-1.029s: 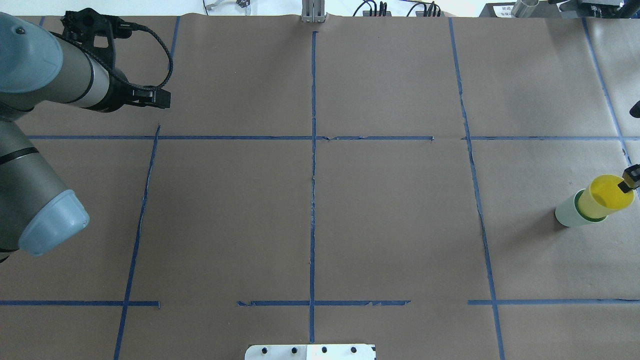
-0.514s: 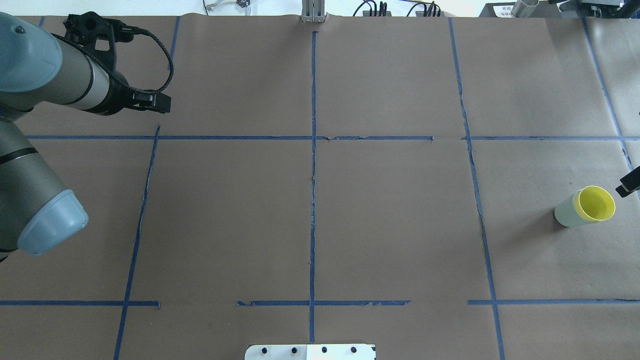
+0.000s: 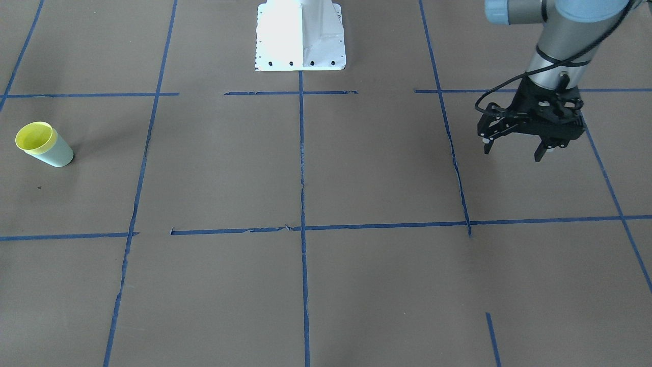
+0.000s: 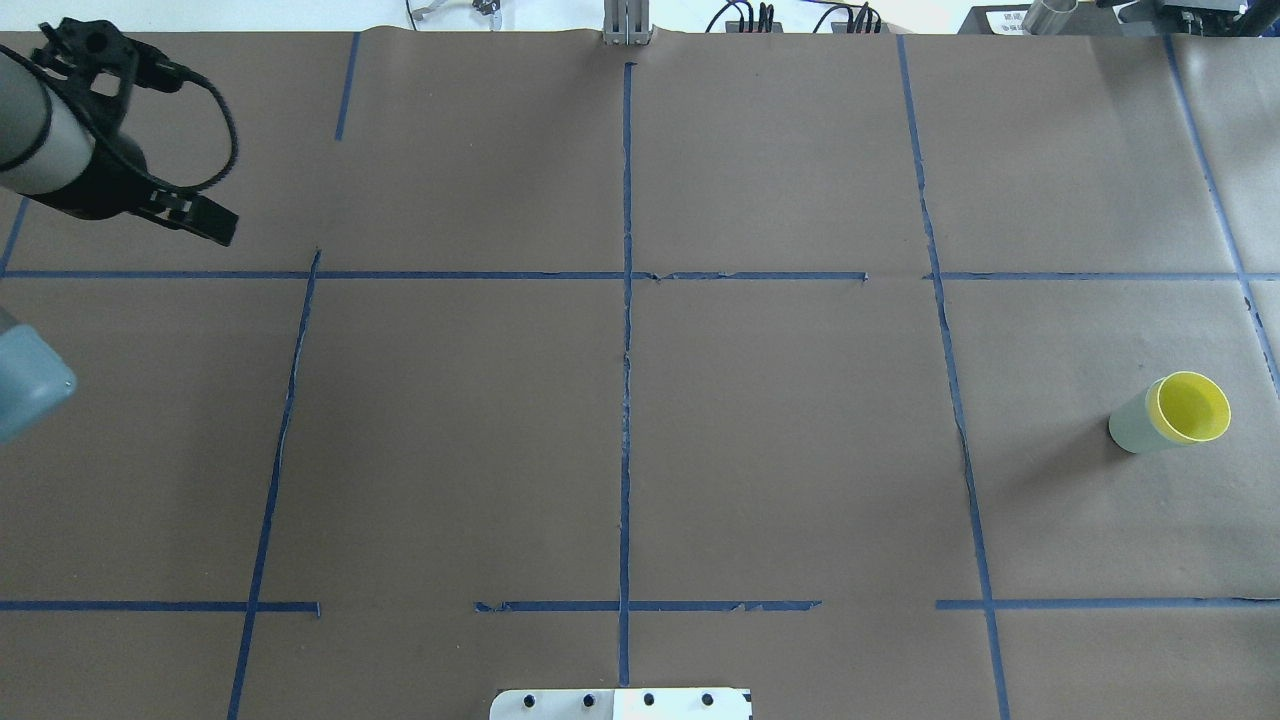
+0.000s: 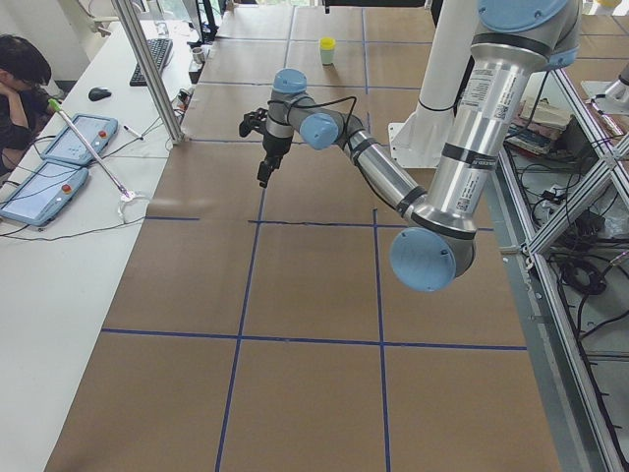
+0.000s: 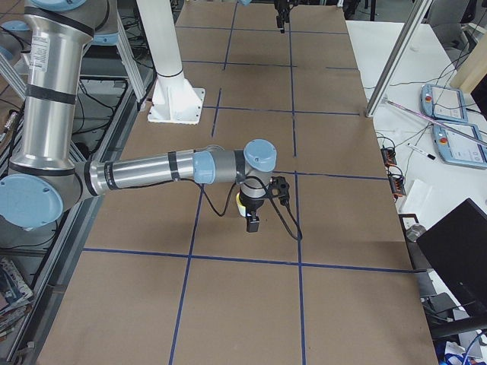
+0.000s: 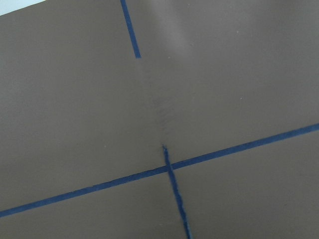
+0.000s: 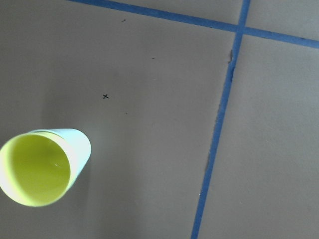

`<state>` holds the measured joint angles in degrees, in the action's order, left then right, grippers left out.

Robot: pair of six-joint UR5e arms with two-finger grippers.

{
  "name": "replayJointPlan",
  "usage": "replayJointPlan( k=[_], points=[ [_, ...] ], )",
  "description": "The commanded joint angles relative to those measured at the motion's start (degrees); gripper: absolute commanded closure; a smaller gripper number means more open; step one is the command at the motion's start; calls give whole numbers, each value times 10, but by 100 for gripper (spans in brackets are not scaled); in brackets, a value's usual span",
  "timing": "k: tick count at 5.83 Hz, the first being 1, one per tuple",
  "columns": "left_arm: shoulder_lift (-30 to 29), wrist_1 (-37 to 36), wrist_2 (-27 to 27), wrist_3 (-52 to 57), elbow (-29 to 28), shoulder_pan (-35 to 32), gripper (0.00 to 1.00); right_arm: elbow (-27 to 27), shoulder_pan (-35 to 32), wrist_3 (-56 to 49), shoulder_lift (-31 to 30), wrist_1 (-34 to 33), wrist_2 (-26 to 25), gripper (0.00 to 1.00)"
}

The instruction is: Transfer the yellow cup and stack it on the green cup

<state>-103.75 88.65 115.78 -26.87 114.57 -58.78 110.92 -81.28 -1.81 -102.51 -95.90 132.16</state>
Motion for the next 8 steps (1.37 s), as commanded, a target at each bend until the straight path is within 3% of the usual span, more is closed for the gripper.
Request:
replayJointPlan(
  k=[1,3,5,8],
  points=[
    [106,1,140,119,-4,-132,0,-1,-34,-22,-28,0,1,0],
    [203,0,161,310,-38,-222,0,-5,-34,-22,-28,0,3,0],
    [245,8,159,337,-114,-251,0,-6,-34,-22,-28,0,3,0],
    [245,1,161,336,-131,-284,0,-6,-34,-21,-28,0,3,0]
  ],
)
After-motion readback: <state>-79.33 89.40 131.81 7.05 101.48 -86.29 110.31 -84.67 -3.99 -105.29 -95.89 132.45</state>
